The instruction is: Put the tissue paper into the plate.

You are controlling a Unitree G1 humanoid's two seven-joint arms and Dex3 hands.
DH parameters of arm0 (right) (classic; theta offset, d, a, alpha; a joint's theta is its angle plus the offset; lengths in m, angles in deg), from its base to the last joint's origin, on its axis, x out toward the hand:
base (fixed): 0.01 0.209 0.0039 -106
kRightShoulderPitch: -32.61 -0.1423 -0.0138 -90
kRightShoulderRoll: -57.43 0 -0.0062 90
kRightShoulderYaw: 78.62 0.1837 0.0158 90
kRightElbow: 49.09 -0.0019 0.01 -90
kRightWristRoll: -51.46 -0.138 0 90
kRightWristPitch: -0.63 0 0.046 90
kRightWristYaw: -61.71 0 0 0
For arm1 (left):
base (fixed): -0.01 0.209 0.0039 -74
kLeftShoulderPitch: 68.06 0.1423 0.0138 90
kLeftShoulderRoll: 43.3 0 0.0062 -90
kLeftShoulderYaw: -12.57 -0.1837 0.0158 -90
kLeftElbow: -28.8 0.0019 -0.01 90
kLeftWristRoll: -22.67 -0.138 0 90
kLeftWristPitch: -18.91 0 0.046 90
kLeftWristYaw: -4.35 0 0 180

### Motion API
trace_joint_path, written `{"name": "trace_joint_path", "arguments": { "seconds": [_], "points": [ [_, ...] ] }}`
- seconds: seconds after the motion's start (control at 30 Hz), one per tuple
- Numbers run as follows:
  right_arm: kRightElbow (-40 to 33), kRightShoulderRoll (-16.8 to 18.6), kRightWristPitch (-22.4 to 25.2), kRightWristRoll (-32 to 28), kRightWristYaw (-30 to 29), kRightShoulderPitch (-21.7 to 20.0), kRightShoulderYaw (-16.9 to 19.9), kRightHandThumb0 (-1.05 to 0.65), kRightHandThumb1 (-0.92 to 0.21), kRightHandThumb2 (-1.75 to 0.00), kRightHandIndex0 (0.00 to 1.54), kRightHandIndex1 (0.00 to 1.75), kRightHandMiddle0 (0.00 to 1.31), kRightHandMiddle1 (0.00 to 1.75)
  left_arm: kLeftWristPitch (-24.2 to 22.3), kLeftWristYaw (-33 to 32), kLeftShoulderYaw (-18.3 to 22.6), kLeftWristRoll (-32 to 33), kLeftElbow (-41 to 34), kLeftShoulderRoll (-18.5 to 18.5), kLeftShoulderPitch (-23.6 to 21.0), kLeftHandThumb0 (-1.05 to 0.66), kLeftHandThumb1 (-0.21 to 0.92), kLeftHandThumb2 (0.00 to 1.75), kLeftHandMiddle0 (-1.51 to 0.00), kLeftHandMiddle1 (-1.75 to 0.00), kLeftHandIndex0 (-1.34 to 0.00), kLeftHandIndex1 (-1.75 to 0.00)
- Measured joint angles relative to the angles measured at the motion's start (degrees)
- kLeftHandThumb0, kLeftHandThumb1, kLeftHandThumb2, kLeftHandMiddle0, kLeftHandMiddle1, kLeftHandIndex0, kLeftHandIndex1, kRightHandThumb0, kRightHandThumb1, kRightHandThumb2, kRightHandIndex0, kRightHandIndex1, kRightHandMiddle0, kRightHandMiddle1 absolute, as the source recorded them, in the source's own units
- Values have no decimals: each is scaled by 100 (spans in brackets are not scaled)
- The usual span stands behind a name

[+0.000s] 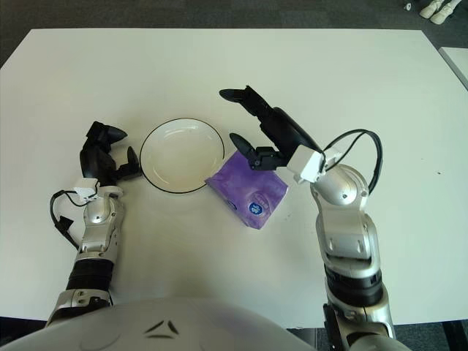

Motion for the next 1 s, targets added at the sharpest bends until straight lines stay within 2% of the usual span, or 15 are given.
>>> {"name": "trace_joint_path", "arguments": {
  "seconds": [0.27,0.43,0.7,0.8,0.9,1.0],
  "points": [
    [-238,-1065,651,-353,500,-241,270,-105,-92,-58,0,0,0,0,-17,-39,-10,-44,8,-10,0,-1,13,154,-66,-175,-60,-175],
    [-217,-1604,797,-352,608,-494,214,-105,-92,-57,0,0,0,0,-22,-46,-13,-61,5,-10,-2,-1,16,151,-64,-174,-59,-175],
    [-194,-1816,819,-334,552,-637,-35,-105,-92,-53,0,0,0,0,-23,-44,-15,-58,5,-11,-5,-1,17,150,-66,-174,-55,-175],
    [-215,-1835,844,-270,463,-608,-162,-105,-92,-50,0,0,0,0,-23,-44,-19,-60,8,-11,-11,-1,10,158,-72,-174,-60,-174],
    [-304,-1918,840,-105,336,-481,-306,-105,-91,-46,0,0,0,0,-22,-44,-23,-61,14,-11,-17,-1,7,161,-75,-175,-61,-174],
    [-323,-2051,629,239,204,-325,-463,-105,-89,-43,0,0,0,0,-19,-44,-23,-61,18,-12,-18,-1,4,164,-78,-175,-63,-174]
  ]
}}
